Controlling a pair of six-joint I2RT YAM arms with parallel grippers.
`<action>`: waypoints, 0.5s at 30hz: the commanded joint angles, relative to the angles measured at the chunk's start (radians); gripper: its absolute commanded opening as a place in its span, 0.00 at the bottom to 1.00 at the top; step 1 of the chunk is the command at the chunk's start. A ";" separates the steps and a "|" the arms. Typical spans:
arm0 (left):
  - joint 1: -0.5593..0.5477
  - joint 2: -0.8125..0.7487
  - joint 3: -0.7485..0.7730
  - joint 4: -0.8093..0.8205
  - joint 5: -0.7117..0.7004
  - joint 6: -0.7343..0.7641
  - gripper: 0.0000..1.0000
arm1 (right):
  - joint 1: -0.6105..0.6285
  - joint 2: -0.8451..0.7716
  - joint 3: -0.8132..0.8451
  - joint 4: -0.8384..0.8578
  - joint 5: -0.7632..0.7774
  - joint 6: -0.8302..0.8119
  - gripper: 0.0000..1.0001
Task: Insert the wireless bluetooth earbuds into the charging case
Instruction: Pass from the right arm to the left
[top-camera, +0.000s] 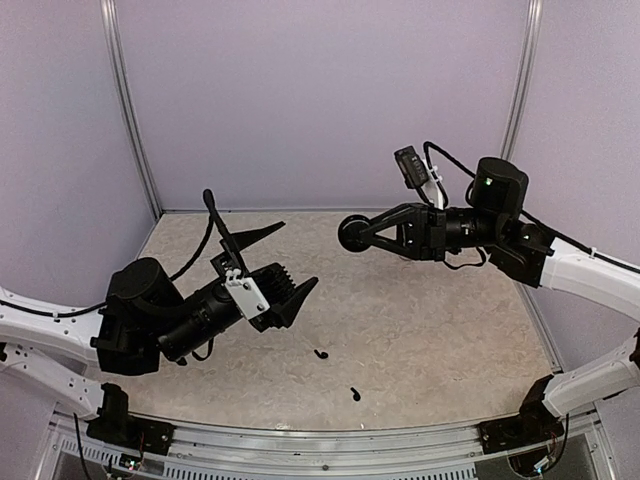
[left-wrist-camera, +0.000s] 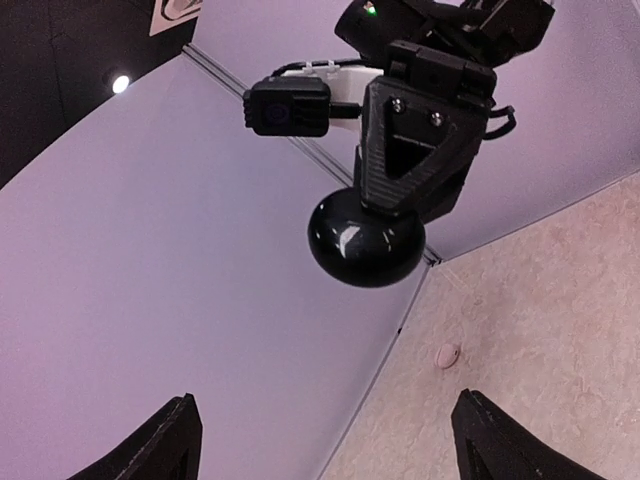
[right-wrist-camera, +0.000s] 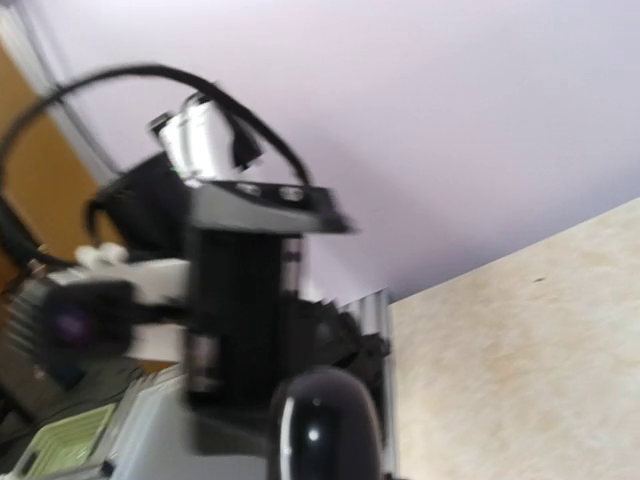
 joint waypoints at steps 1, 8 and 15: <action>0.014 0.020 0.077 -0.025 0.157 -0.169 0.86 | 0.004 -0.009 -0.025 0.047 0.084 -0.007 0.11; 0.057 0.100 0.173 -0.110 0.302 -0.200 0.83 | 0.029 -0.002 -0.023 0.024 0.095 -0.009 0.11; 0.100 0.137 0.218 -0.165 0.370 -0.235 0.79 | 0.055 0.000 -0.029 0.013 0.110 -0.007 0.11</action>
